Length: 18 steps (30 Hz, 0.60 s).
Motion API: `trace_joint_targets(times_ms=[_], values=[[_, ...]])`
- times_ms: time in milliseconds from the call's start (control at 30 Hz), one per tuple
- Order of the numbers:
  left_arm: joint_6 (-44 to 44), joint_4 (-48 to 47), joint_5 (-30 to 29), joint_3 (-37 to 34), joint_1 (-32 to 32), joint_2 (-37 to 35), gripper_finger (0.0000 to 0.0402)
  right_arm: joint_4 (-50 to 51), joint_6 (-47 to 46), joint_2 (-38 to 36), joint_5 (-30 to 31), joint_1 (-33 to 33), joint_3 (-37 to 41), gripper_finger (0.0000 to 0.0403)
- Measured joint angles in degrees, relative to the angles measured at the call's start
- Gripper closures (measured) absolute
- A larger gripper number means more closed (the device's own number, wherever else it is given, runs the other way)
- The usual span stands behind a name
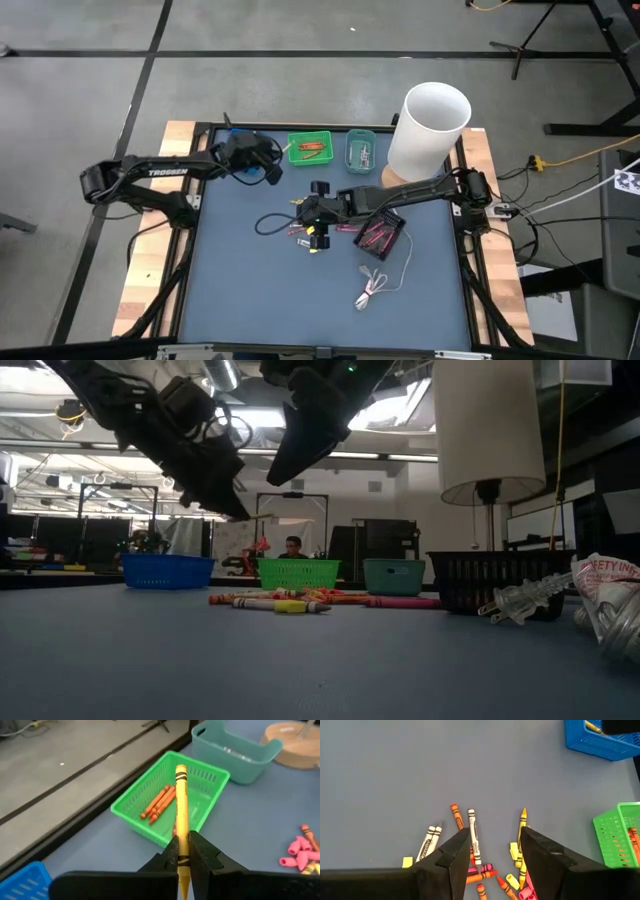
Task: Sort crayons
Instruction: Put the yellow crayon into the blue bin
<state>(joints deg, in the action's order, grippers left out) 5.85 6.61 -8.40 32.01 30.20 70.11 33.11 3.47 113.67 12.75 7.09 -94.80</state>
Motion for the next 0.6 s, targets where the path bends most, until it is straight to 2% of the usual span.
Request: trace_joint_targets(times_ms=[133,300,367,467,600], values=[[0.0,0.05,-0.85,0.0,0.06,1.7,0.0396,-0.01,-0.03,0.0,0.02,0.0,0.0,0.023],[-1.75,-0.26,-6.35,0.0,0.06,2.2,0.0396,-0.03,-0.12,0.0,0.02,0.0,0.0,0.023],[-3.17,-0.66,-9.84,0.0,0.03,2.2,0.0396,-0.01,-0.14,0.0,0.02,0.0,0.0,0.023],[-3.45,-2.54,-18.09,0.0,0.06,2.2,0.0396,-0.01,-0.16,0.0,0.02,0.0,0.0,0.023],[-3.08,-9.72,-28.62,0.0,0.06,2.2,0.0396,-0.01,-0.16,0.0,0.02,0.0,0.0,0.023]])
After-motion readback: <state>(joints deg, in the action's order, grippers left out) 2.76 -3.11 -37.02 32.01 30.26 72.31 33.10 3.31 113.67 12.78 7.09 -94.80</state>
